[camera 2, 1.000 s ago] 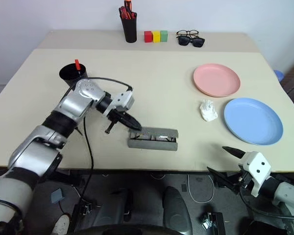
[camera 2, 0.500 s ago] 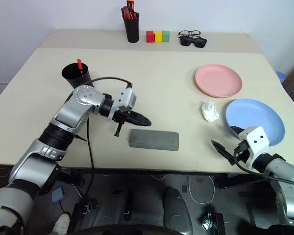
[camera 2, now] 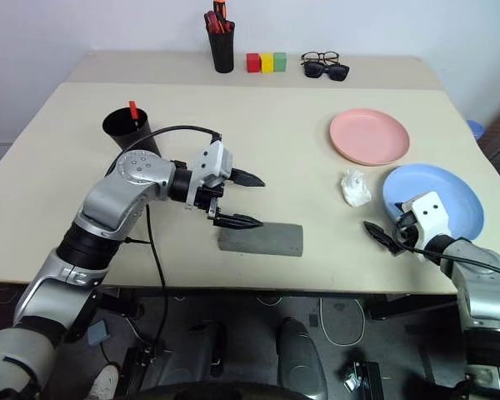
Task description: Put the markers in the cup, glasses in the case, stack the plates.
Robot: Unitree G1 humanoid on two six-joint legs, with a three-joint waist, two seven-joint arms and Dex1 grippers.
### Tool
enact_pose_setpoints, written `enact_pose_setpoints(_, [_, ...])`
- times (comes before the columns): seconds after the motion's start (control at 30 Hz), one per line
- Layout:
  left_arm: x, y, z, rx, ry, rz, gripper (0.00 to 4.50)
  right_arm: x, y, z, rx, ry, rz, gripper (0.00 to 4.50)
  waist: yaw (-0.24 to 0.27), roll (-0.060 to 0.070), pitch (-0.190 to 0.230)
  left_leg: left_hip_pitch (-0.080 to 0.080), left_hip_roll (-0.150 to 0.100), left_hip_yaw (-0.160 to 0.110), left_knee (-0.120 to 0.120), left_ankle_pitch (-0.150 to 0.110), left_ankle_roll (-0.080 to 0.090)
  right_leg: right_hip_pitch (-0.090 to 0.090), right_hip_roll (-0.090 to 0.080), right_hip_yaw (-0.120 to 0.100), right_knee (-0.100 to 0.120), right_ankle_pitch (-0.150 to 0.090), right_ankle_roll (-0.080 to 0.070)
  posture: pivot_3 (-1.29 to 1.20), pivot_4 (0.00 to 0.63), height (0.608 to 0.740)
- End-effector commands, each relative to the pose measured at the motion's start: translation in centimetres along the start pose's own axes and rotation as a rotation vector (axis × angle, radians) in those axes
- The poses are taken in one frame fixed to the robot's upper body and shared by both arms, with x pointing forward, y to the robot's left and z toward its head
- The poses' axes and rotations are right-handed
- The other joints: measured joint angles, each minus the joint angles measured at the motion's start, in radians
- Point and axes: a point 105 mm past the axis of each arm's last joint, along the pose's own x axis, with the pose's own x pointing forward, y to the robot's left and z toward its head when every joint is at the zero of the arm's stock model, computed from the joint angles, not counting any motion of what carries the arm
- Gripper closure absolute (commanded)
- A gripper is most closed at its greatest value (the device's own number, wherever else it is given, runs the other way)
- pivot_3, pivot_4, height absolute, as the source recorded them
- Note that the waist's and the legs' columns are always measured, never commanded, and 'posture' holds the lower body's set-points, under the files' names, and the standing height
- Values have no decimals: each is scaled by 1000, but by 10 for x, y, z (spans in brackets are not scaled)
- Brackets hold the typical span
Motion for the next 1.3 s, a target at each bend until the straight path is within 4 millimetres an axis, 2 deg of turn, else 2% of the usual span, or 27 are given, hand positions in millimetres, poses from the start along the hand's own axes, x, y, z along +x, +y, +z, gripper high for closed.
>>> enact_pose_setpoints(0.03, [-7,-3,17,44,-40,3,55,-1,-11,-1,-15,37,-18,0,0,0,0,0,0,0,0,0,0,0,0,0,0,0,0,0,150,740])
enact_pose_setpoints(0.13, [-6,-4,18,45,-41,6,0,-1,-17,-5,12,58,-37,854,0,0,0,1,0,0,0,0,0,1,0,0,0,0,0,0,150,740])
enact_pose_setpoints(0.33, [-6,-4,17,45,-44,22,0,-1,-21,-2,-26,71,-46,3789,0,0,0,1,0,0,1,0,0,2,0,0,0,0,0,0,150,740])
enact_pose_setpoints(0.37, [-6,-4,17,46,-44,23,0,-2,-21,-1,-37,73,-43,4405,0,0,0,1,0,0,1,0,0,2,0,0,0,0,0,0,150,740])
enact_pose_setpoints(0.6, [-3,-3,16,44,-44,36,0,-3,-20,-1,-79,84,-40,4405,0,0,0,1,0,0,1,0,0,2,0,0,0,0,0,0,150,740])
enact_pose_setpoints(0.73, [-3,-3,17,42,-50,41,0,-6,-27,4,-124,77,-78,4405,0,0,0,1,0,0,1,0,0,2,0,0,0,0,0,0,150,740])
enact_pose_setpoints(0.8, [-4,-2,17,39,-52,46,0,-7,-34,18,-189,37,-111,4405,0,0,0,1,0,0,1,0,0,2,0,0,0,0,0,0,150,740])
enact_pose_setpoints(0.93, [-4,1,17,31,-61,75,0,-1,-44,66,-293,-114,-161,4405,-8,1,0,1,0,0,1,0,0,1,0,0,0,0,0,0,150,740])
enact_pose_setpoints(1.03, [-3,2,15,28,-58,88,0,7,-47,90,-368,-174,-172,4405,-21,1,0,1,0,0,1,0,0,1,0,0,1,0,0,0,150,740])
enact_pose_setpoints(1.3, [-9,5,12,13,-56,160,0,57,-56,145,-484,-251,-160,4405,-29,1,1,2,0,0,-1,0,0,1,0,0,0,1,1,0,150,740])
